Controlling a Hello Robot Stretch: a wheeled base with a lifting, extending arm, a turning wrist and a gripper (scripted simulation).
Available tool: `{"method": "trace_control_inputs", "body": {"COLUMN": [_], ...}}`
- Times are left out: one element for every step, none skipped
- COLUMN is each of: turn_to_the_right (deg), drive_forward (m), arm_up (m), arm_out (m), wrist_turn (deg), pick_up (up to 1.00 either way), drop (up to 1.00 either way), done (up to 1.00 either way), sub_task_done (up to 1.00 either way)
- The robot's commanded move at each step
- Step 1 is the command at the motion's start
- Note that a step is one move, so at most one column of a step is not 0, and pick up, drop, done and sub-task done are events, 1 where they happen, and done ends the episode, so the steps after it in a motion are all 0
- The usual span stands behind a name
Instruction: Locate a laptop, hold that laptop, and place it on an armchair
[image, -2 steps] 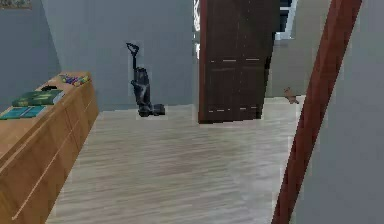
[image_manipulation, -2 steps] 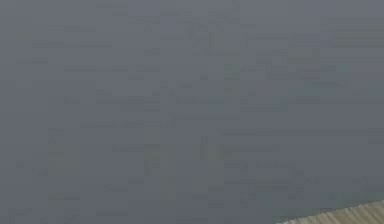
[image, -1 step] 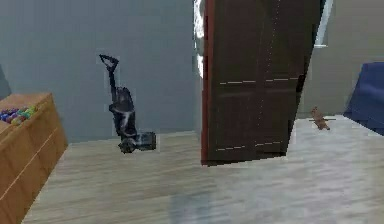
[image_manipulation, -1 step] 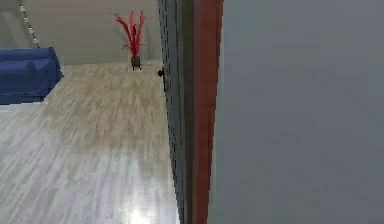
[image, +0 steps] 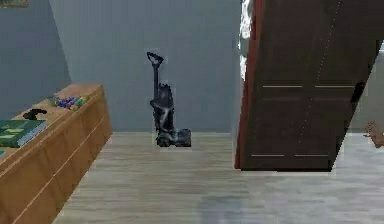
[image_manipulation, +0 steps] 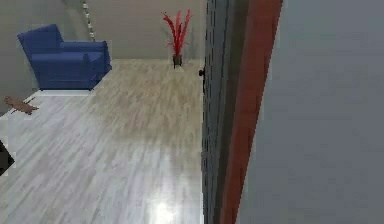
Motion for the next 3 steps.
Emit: {"method": "trace_control_inputs", "body": {"turn_to_the_right": [-3.0, -45.0, -45.0], "drive_forward": [0.0, 0.0, 0.0], "arm_up": [0.0, 0.0, 0.0], "arm_out": [0.0, 0.0, 0.0], "wrist_turn": [0.0, 0.0, 0.0], "pick_up": [0.0, 0.0, 0.0], "drop": [0.0, 0.0, 0.0], "done": [0.0, 0.0, 0.0], "sub_task_done": [0.0, 0.0, 0.0]}}
